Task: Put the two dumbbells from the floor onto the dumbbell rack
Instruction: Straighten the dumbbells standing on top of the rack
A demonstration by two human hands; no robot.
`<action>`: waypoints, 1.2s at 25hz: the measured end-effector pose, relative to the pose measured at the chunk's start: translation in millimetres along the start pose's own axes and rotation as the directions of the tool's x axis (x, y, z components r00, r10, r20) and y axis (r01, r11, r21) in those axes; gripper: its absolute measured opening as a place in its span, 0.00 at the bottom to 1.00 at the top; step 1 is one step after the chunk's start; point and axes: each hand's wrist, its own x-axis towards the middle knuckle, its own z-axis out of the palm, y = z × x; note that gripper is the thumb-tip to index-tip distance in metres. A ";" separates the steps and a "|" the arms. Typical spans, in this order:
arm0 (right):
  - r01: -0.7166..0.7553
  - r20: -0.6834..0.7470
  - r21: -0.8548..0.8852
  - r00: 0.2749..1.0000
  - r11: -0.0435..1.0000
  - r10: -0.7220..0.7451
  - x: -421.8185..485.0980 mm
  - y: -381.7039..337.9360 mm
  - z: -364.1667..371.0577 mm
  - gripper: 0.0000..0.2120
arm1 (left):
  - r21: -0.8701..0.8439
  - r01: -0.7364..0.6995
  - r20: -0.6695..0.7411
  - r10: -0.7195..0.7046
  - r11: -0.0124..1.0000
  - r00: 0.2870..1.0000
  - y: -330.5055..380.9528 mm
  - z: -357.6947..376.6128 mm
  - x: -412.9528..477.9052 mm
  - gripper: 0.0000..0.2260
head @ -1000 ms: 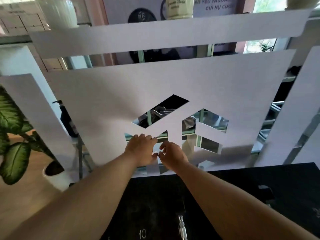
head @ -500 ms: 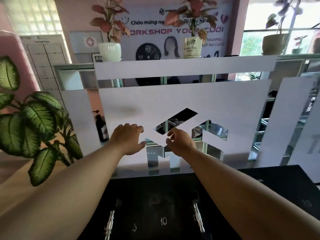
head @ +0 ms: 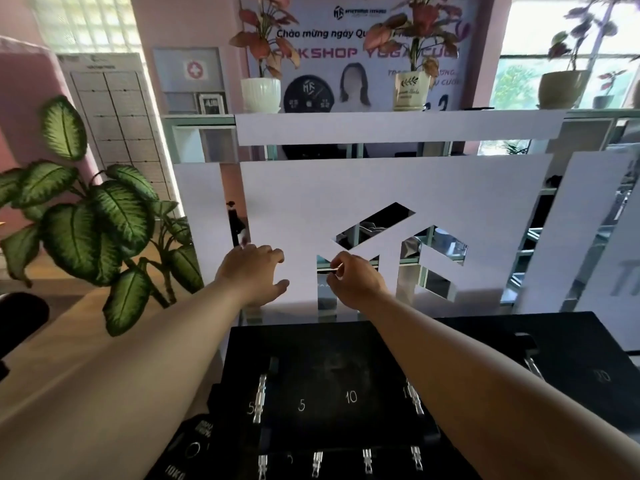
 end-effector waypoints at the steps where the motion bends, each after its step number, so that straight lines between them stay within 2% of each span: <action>1: 0.007 0.010 0.000 1.000 1.000 -0.007 0.1 -2.0 3.7 0.12 | 0.006 -0.001 -0.002 0.001 1.000 1.000 -1.4 1.7 -3.3 0.27; 14: 0.083 0.107 0.038 0.990 0.996 -0.087 27.8 -14.4 42.0 0.12 | 0.060 0.109 0.051 -0.112 0.992 0.992 -34.3 12.9 -19.6 0.26; 24: 0.091 0.265 0.066 0.958 0.994 -0.105 36.8 10.8 112.8 0.11 | 0.044 0.207 0.129 -0.211 0.977 0.969 -48.2 76.6 -25.4 0.25; 30: 0.062 0.346 0.091 0.934 0.994 -0.090 40.9 21.5 166.9 0.05 | 0.038 0.182 0.167 -0.186 0.983 0.968 -62.9 123.9 -15.4 0.24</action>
